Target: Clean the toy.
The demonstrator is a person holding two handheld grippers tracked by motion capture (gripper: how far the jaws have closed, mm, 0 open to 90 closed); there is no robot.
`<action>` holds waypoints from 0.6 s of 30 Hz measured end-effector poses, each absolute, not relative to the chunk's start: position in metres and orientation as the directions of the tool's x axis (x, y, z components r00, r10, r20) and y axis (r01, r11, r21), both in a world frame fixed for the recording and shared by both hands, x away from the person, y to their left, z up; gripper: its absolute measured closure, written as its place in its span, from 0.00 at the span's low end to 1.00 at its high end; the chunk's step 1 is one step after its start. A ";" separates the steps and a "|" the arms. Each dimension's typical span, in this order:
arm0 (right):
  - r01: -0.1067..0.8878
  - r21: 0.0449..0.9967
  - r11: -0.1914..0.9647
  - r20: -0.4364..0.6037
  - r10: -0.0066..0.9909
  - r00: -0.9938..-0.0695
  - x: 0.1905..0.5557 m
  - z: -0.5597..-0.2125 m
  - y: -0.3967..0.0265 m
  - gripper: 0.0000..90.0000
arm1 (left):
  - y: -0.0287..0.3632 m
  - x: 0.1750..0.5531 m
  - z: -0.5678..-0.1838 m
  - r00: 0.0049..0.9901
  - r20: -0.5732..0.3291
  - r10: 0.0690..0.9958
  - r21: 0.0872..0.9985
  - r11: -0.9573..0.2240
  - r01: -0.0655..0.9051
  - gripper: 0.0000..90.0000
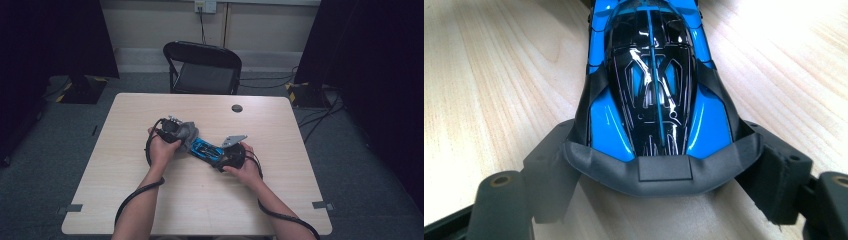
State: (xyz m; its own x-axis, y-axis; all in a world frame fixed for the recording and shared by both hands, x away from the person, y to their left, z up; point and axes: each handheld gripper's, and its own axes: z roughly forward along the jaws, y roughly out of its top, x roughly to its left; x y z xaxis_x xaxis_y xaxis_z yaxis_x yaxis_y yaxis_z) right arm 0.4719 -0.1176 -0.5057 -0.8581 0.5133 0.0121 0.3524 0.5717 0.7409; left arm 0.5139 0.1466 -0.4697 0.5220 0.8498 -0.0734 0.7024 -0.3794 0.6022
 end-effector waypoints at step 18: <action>0.352 0.741 0.572 0.012 0.513 -0.858 0.472 -0.506 -0.118 0.27 | 0.174 0.509 -0.471 0.470 -0.044 0.881 0.597 -0.354 0.720 0.79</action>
